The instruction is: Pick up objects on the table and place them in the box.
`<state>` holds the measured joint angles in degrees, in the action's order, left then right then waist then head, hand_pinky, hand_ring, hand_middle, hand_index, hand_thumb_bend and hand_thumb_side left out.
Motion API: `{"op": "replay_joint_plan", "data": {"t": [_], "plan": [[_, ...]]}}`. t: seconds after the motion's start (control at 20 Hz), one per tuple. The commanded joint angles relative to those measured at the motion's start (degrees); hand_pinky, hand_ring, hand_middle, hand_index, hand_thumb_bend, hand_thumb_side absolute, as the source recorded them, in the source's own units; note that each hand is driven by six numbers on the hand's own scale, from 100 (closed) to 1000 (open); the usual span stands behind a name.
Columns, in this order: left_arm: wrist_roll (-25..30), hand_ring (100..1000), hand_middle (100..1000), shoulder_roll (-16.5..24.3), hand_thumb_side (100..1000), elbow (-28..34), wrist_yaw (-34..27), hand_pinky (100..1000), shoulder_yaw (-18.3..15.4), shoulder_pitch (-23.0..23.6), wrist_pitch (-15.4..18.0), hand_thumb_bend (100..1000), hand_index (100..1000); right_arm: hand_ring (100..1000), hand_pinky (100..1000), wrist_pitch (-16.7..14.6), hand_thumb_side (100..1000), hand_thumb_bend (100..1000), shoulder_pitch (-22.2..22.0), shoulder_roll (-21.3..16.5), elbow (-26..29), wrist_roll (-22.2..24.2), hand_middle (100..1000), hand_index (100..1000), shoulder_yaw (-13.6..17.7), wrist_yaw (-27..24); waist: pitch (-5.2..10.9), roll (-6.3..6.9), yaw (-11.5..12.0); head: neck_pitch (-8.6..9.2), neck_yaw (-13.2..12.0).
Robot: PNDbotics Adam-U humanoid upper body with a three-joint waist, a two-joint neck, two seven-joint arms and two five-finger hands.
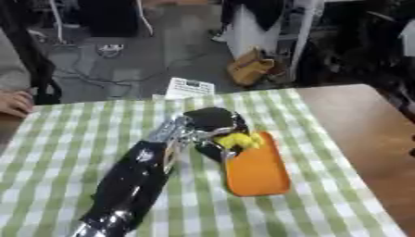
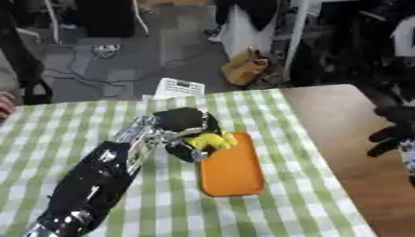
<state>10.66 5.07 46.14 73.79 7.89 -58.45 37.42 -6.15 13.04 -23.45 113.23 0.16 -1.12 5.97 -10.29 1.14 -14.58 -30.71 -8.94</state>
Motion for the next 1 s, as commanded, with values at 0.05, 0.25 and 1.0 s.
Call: {"op": "replay_joint_plan", "data": {"t": [0.05,0.25,1.0], "plan": [[-1.7,487,494,-0.2,244,-0.3,2.8,508,-0.3,-0.8,1.2,100,587,600,510,0.0,713,100,0.3,-0.6,1.4,0.1,738,753,0.2,-0.5,1.93,-1.01,-0.1,-0.23,0.1],[-4.4,574,604,-1.0,222,-0.7,6.1,563,-0.2,-0.4,1.5,100,670,600,509,-0.1,714,100,0.2,-0.5,1.4,0.2,737,753,0.2,-0.5,1.93,-0.96,-0.3,0.0,0.0],[-16.8,885,903,-4.4,693,-3.4,17.7,781,-2.3,1.2,-0.9,236,896,600,508,-0.1,713,100,0.5,-0.4,1.4,0.4,736,752,-0.1,-0.6,1.95,-0.85,-1.1,1.04,-0.2]]}}
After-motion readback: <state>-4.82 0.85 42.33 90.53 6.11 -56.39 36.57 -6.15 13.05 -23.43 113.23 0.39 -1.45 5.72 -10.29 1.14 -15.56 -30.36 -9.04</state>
